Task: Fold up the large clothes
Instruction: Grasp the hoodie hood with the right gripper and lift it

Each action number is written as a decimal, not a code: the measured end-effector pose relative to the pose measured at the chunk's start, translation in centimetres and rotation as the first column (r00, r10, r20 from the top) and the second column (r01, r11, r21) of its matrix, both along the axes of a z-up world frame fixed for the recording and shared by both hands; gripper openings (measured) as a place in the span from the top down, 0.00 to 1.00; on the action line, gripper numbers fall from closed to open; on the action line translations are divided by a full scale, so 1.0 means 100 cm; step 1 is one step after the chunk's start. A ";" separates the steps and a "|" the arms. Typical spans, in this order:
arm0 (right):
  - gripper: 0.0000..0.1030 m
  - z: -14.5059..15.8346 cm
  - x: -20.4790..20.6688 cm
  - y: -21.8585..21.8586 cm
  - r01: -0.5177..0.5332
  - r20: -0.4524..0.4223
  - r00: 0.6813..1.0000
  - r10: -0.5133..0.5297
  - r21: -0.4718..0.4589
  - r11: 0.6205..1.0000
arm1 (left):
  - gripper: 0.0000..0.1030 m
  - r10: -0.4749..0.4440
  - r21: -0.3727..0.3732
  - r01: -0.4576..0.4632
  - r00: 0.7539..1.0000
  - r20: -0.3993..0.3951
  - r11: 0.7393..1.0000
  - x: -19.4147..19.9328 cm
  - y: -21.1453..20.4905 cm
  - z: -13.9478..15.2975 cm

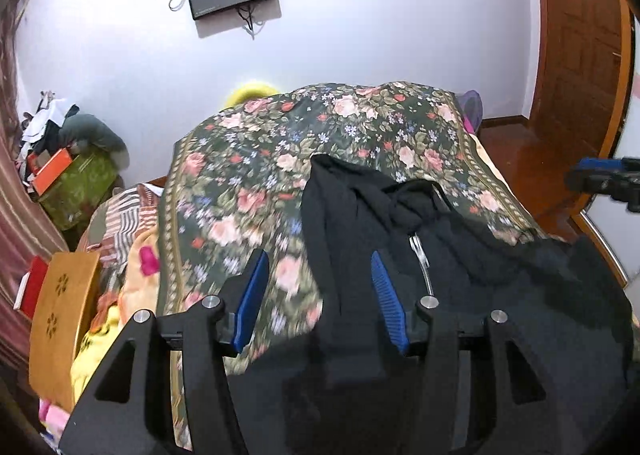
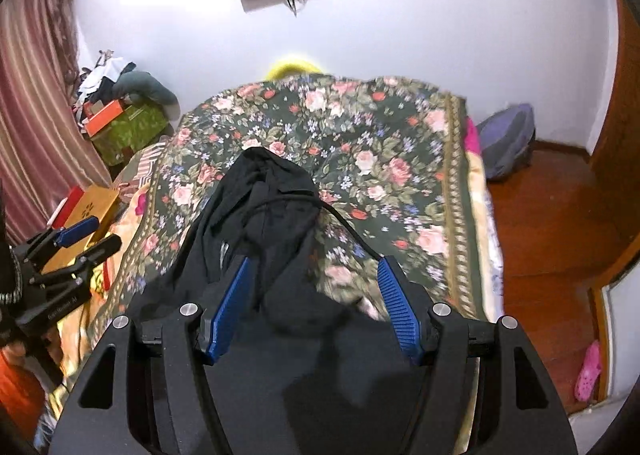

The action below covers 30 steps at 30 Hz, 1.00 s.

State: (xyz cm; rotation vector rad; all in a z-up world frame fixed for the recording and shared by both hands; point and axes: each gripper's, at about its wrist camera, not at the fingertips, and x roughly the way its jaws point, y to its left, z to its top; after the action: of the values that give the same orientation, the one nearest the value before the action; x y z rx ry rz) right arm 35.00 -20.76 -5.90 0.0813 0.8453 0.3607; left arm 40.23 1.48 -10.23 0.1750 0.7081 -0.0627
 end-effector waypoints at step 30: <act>0.89 -0.034 0.066 0.034 -0.059 -0.234 0.965 0.113 0.226 0.972 | 0.90 -0.077 -0.206 0.047 0.987 -0.140 0.977 0.066 0.012 -0.033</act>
State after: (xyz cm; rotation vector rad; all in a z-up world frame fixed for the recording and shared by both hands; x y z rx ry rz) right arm 41.56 -17.40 -9.25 0.2983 1.0550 0.5332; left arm 46.82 2.68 -13.55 -0.0027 0.8383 -0.2085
